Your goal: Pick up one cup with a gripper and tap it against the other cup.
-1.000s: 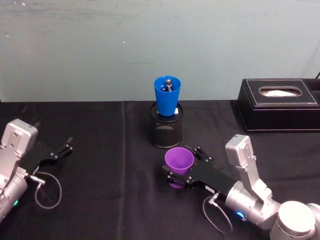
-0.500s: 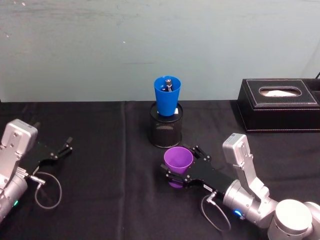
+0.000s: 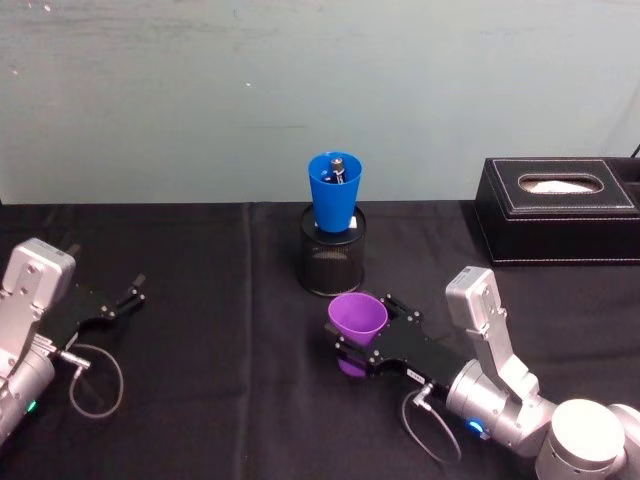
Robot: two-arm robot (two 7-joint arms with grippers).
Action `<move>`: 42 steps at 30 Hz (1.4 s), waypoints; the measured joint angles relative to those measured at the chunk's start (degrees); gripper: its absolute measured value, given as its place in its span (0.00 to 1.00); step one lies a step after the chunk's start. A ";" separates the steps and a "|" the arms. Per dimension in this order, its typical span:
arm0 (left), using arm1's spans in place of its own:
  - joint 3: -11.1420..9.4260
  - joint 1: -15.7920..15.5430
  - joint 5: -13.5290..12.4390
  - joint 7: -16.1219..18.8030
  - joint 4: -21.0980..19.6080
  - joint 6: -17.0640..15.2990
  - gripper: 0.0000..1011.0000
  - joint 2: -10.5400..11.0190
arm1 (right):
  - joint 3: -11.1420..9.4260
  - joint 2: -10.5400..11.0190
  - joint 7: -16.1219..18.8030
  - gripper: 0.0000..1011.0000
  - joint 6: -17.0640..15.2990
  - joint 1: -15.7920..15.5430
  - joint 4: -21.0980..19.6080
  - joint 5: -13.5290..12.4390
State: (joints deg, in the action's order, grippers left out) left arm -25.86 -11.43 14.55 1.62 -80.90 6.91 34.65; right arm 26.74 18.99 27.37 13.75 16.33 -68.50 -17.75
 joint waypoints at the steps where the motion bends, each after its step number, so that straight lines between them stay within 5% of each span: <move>1: 0.00 0.00 0.00 0.00 0.00 0.00 0.99 0.00 | -0.05 0.06 -0.16 0.75 -0.20 -0.14 -0.46 0.34; 10: 0.00 0.00 0.00 0.00 0.00 0.00 0.99 0.00 | -2.19 1.26 -1.72 0.73 -5.82 -1.10 -9.34 1.82; 19: 0.00 0.00 0.00 0.00 0.00 0.00 0.99 0.00 | -4.33 1.99 -0.75 0.73 -12.38 0.37 -17.52 -1.28; 29: 0.00 0.00 0.00 0.00 0.00 0.00 0.99 0.00 | -4.14 2.70 -0.88 0.73 -15.41 1.32 -20.48 -2.45; 42: 0.00 0.00 0.00 0.00 0.00 0.00 0.99 0.00 | -4.17 2.61 -1.03 0.73 -15.19 1.25 -20.29 -2.32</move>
State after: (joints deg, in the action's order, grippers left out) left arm -25.86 -11.43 14.55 1.62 -80.90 6.91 34.65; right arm 22.57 21.60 26.34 -1.44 17.58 -88.78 -20.07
